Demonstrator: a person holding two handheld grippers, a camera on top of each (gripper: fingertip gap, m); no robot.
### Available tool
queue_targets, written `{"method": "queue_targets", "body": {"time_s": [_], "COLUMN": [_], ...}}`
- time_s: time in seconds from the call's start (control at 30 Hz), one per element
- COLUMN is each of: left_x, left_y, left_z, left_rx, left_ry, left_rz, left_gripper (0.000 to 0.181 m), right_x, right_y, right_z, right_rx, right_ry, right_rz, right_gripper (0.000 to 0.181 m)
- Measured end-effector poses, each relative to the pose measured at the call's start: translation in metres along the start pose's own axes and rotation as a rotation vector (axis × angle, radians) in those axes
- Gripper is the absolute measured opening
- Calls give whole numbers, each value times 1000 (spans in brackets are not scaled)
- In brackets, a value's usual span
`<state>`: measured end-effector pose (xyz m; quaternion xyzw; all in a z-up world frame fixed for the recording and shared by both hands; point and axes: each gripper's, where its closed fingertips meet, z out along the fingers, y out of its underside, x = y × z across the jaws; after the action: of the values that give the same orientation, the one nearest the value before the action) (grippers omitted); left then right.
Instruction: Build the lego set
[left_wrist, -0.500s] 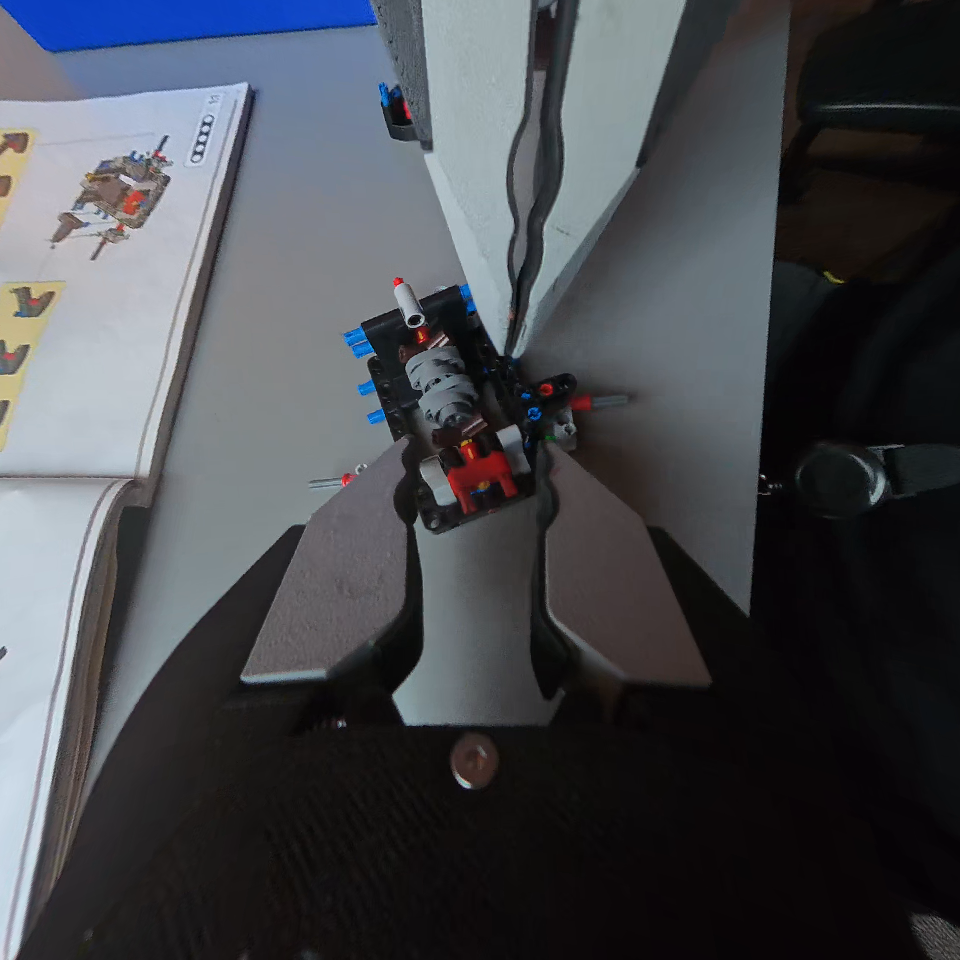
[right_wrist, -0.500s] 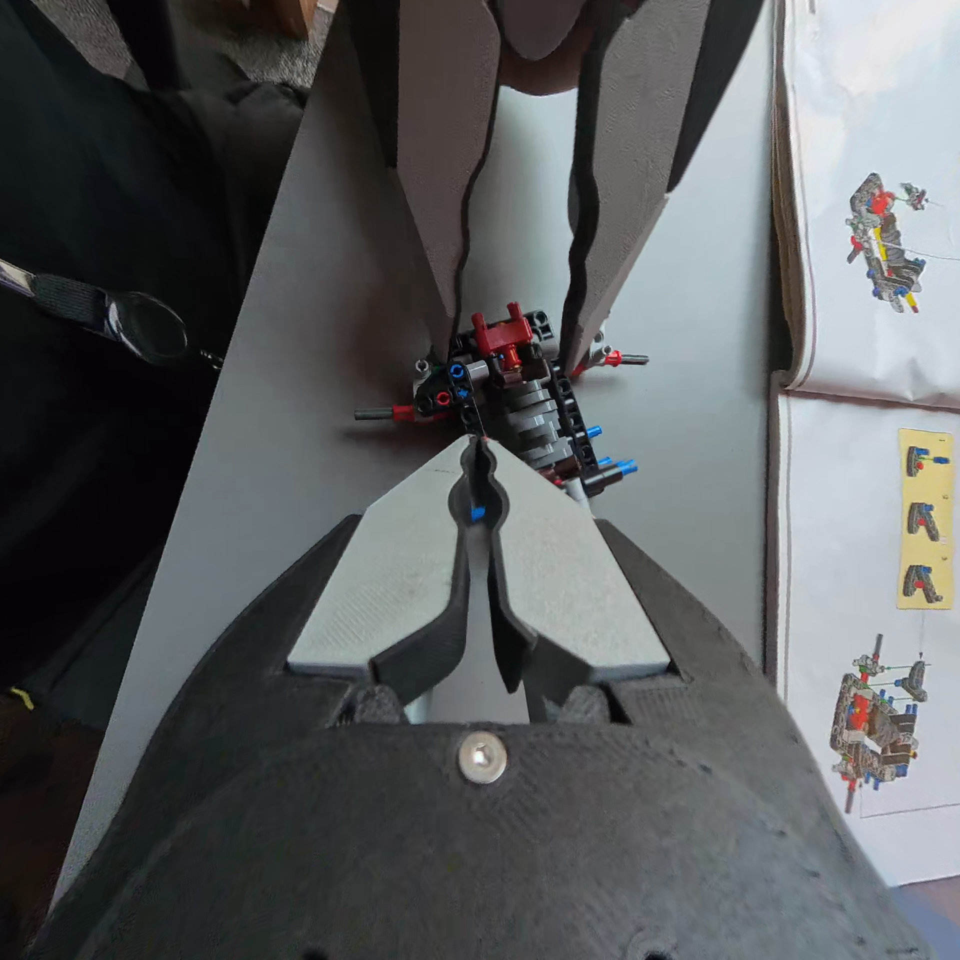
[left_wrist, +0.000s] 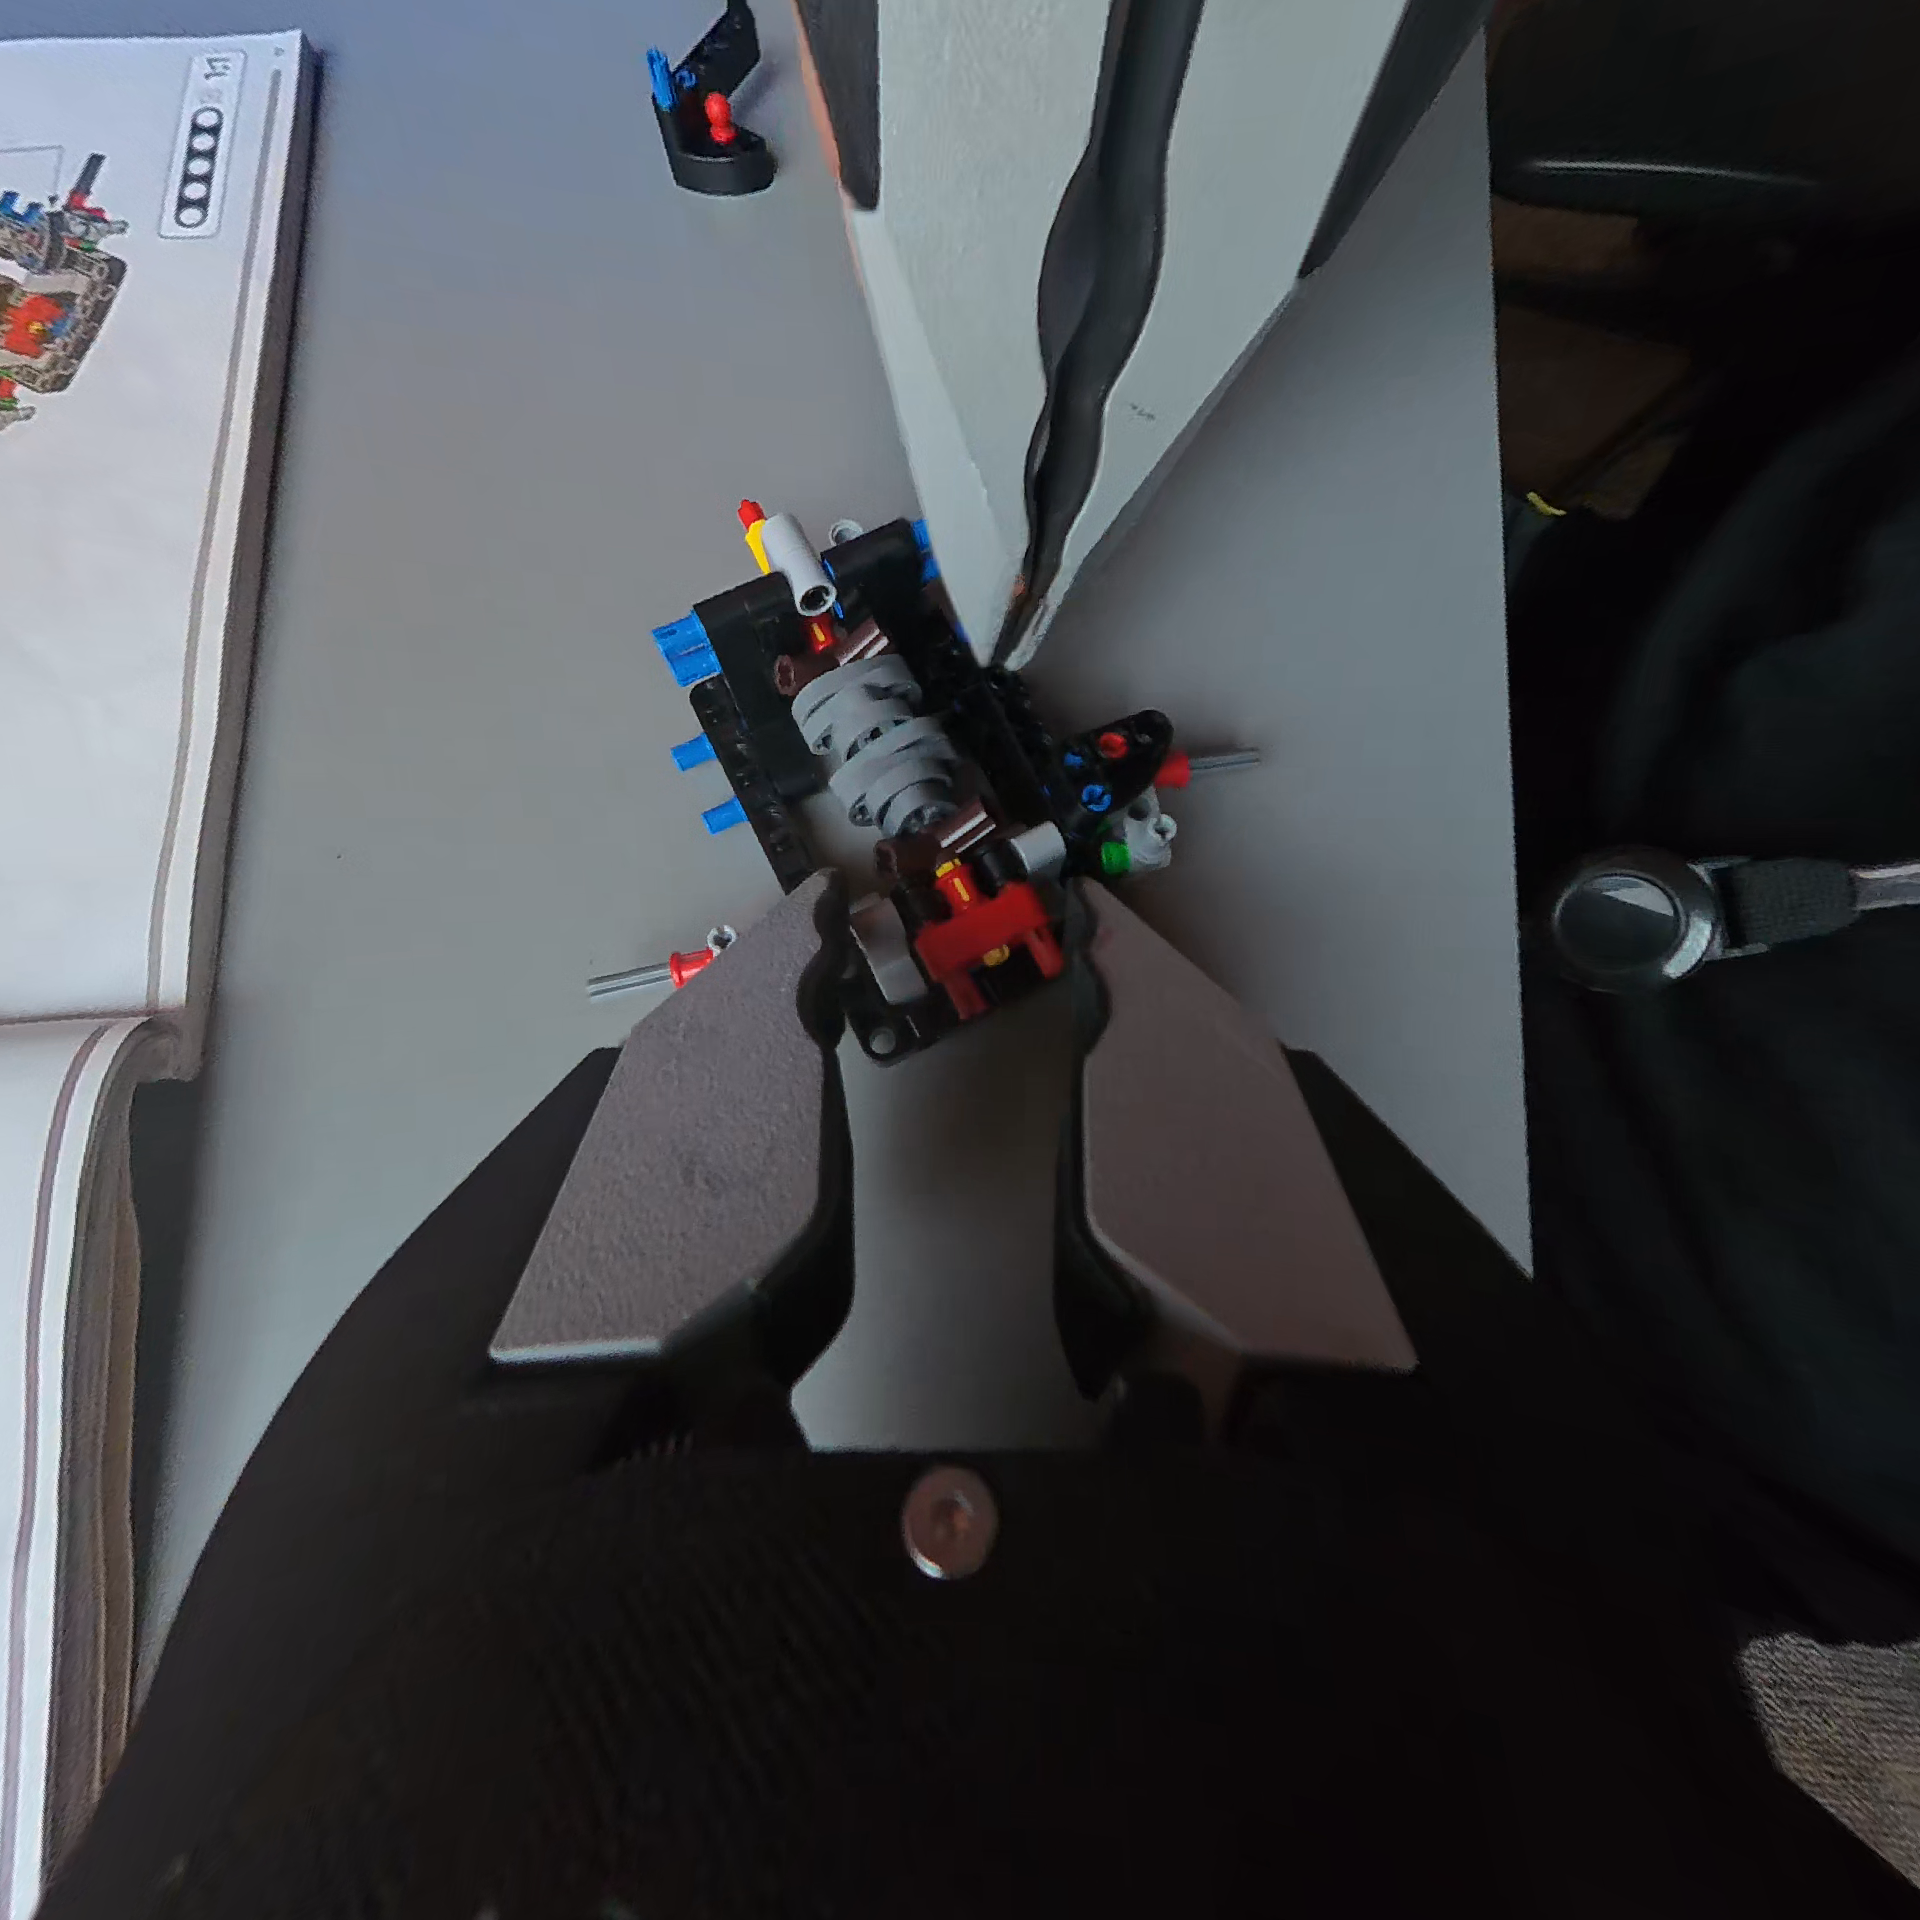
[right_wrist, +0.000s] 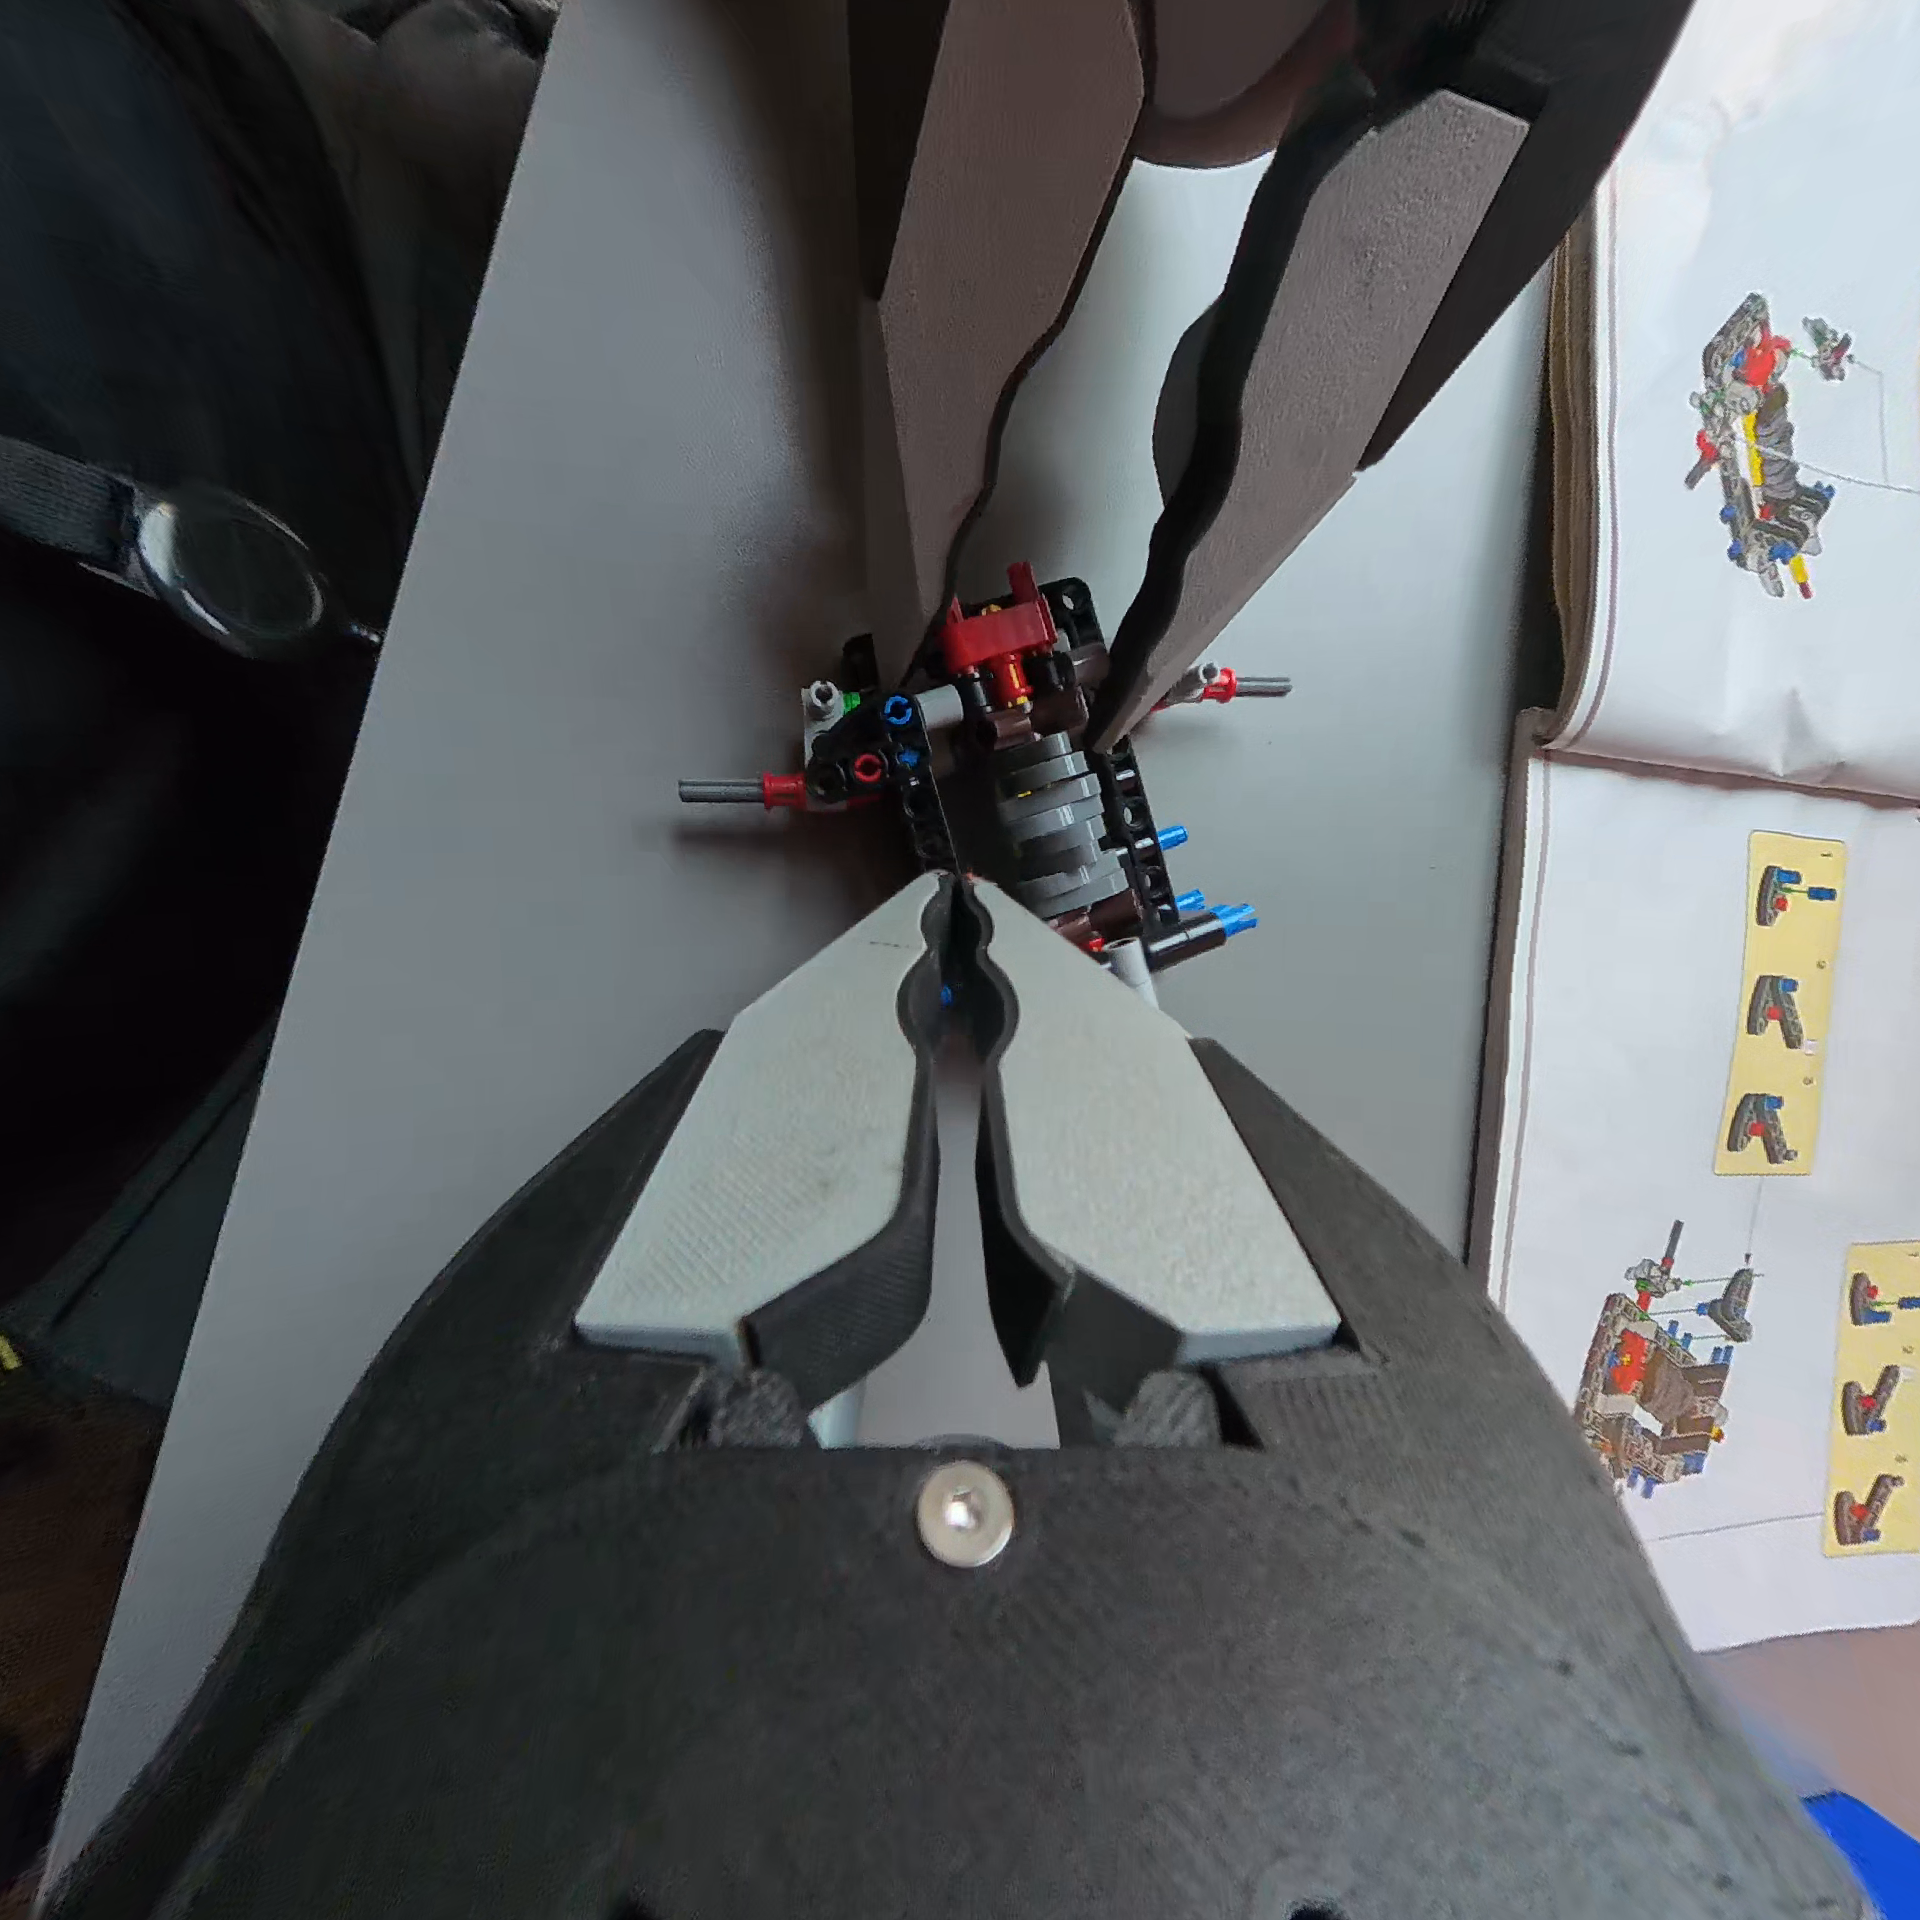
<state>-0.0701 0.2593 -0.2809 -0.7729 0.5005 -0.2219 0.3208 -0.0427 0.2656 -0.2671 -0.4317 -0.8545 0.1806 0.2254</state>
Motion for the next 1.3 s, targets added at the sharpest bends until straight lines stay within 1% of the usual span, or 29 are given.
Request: {"method": "queue_targets", "body": {"time_s": [0.17,0.23,0.3,0.33,0.37,0.4,0.43,0.47,0.5,0.53,0.6,0.67,0.7,0.73,0.77,0.8,0.83,0.9,0.97,1.0,1.03,1.07,1.1,1.13,1.17,1.2,1.23,1.27,1.3], "left_x": [0,0,0,0,-3,-4,-4,-3,-3,-2,-2,-2,-2,-2,-3,-4,-3,-3,-3,-3,-3,-3,-5,-6,-6,-5,-5,-5,-5], "left_y": [0,0,0,0,2,2,2,2,1,0,0,0,0,0,1,1,1,1,1,1,1,1,2,2,2,2,2,2,2], "left_z": [0,0,0,0,-1,-2,-2,-2,-1,-1,-1,0,0,0,-1,-1,-1,-1,-1,-1,-1,-1,-1,-2,-2,-2,-2,-2,-2], "left_rx": [18,17,21,22,10,9,11,19,27,30,25,24,24,23,16,17,18,24,24,24,24,22,12,13,16,21,26,28,26], "left_ry": [9,13,15,14,-1,-6,-7,-7,-8,-6,-4,-5,-8,-11,-23,-24,-22,-19,-12,-12,-11,-13,-28,-34,-34,-32,-29,-26,-23], "left_rz": [-3,-3,-5,-5,1,8,3,3,4,5,9,11,12,13,20,20,15,11,8,8,9,9,11,18,17,14,14,14,12], "left_gripper": [38,38,38,37,37,37,37,37,37,37,37,37,36,36,36,36,36,36,37,36,36,36,37,37,36,36,36,37,36], "right_x": [11,10,6,2,0,-4,4,11,15,19,26,14,8,3,0,2,7,10,20,19,14,5,3,-2,2,4,4,10,20], "right_y": [-14,-22,-21,-9,-5,-7,-3,-10,-22,-29,-27,-27,-19,-1,-10,-5,-7,-31,-33,-31,-28,-17,-11,-11,-2,-10,-24,-30,-28], "right_z": [-31,-35,-22,-5,7,3,-4,-15,-28,-38,-44,-30,-14,5,7,4,-4,-26,-36,-34,-24,-8,7,9,5,-4,-16,-27,-33], "right_rx": [-5,-17,-42,-94,-85,-61,-95,-54,12,38,1,-14,-52,-140,-60,-115,-120,13,-5,-22,-36,-93,-116,-106,-186,-146,-64,-31,-43], "right_ry": [26,28,15,-4,-14,-42,-5,33,34,37,71,11,-17,-28,-33,-34,1,-10,36,26,-7,-45,-22,-49,-24,-9,-26,-5,36], "right_rz": [-29,-70,-87,-83,-74,-65,-62,-64,-39,-23,-49,-51,-52,-55,-53,-33,-60,-34,-49,-55,-52,-51,-58,-56,-74,-95,-71,-56,-59], "right_gripper": [0,0,0,0,0,0,0,0,0,0,0,0,0,0,0,0,0,0,0,0,0,0,0,0,0,0,0,0,0]}}
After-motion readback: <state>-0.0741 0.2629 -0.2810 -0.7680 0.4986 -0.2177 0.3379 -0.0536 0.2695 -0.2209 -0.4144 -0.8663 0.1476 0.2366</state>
